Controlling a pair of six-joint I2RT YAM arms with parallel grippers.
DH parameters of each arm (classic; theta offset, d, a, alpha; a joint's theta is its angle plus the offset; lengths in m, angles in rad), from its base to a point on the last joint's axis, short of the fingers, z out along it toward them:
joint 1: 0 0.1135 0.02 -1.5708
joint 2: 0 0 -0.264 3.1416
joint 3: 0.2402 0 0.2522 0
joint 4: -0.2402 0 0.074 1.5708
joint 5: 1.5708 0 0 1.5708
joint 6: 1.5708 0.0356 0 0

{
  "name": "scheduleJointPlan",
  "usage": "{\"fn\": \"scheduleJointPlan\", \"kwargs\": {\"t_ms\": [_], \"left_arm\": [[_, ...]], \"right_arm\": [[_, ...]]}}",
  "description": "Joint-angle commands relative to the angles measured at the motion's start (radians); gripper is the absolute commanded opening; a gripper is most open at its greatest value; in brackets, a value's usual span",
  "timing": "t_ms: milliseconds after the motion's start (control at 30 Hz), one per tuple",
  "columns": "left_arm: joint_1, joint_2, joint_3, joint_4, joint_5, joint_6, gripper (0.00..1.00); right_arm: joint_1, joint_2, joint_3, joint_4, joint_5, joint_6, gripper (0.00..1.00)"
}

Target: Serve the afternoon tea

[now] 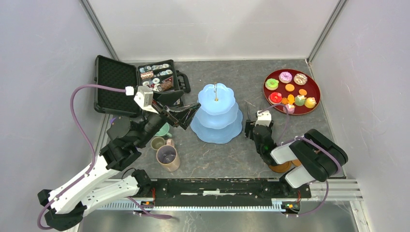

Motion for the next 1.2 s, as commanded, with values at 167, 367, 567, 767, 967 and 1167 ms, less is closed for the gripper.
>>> {"fn": "scheduleJointPlan", "kwargs": {"t_ms": [167,367,567,767,967,1167], "left_arm": [[-0.005,-0.003,0.003,0.013,-0.005,0.064,1.00],[-0.005,0.001,0.002,0.015,-0.011,0.069,1.00],[-0.005,0.004,0.000,0.015,-0.021,0.079,1.00],[-0.006,0.007,0.000,0.014,-0.024,0.082,1.00],[-0.007,0.002,0.001,0.013,-0.015,0.076,1.00],[-0.009,-0.003,0.002,0.011,-0.019,0.079,1.00]], "right_arm": [[-0.002,0.043,-0.001,0.026,0.027,-0.064,0.60],[-0.002,-0.008,0.037,-0.073,-0.010,-0.071,0.45],[-0.003,-0.154,0.164,-0.393,-0.101,-0.028,0.46],[-0.003,-0.241,0.335,-0.728,-0.195,-0.014,0.44],[-0.027,-0.326,0.440,-0.978,-0.203,0.029,0.40],[-0.170,-0.426,0.508,-1.135,-0.301,0.012,0.41]]}}
